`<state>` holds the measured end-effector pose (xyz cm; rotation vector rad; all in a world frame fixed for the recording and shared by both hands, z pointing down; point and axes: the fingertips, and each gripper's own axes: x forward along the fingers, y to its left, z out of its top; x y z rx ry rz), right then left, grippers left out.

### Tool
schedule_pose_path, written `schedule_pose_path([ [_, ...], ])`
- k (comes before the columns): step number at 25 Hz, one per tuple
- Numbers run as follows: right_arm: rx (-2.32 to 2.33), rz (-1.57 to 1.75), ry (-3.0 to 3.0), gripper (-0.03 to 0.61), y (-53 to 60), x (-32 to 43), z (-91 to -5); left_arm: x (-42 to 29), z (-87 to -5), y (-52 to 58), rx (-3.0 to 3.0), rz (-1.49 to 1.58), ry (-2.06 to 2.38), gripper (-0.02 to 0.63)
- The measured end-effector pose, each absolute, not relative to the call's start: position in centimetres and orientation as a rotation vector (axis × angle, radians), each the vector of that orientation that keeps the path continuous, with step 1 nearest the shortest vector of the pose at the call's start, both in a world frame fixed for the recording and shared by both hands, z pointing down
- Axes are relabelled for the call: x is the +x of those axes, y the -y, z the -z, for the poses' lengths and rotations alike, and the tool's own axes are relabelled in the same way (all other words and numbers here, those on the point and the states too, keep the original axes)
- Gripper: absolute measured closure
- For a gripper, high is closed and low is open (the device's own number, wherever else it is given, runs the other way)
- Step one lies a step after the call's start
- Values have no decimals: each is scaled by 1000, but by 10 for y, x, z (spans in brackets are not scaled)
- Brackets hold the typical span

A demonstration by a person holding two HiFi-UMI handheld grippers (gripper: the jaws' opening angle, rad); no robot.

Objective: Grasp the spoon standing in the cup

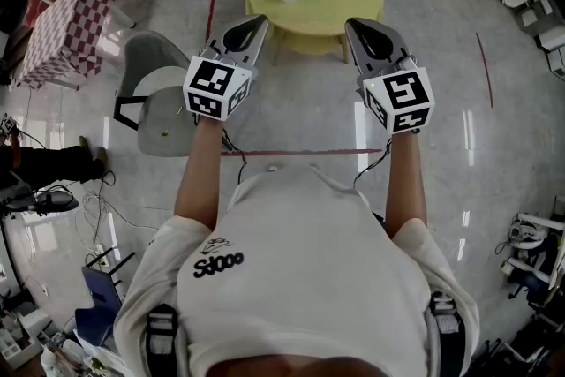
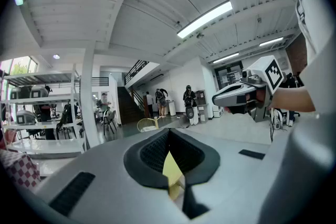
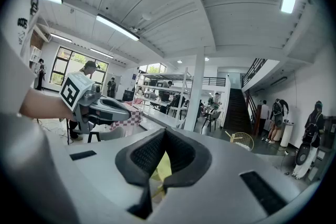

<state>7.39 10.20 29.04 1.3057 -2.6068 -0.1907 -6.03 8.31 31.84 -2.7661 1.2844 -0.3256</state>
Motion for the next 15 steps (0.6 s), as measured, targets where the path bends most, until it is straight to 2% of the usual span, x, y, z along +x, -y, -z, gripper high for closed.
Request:
schedule_pose_path([
  [15,1250,157,2642,557,-87,117,-318,-12,-341,-83,-2800,297,-1300,588],
])
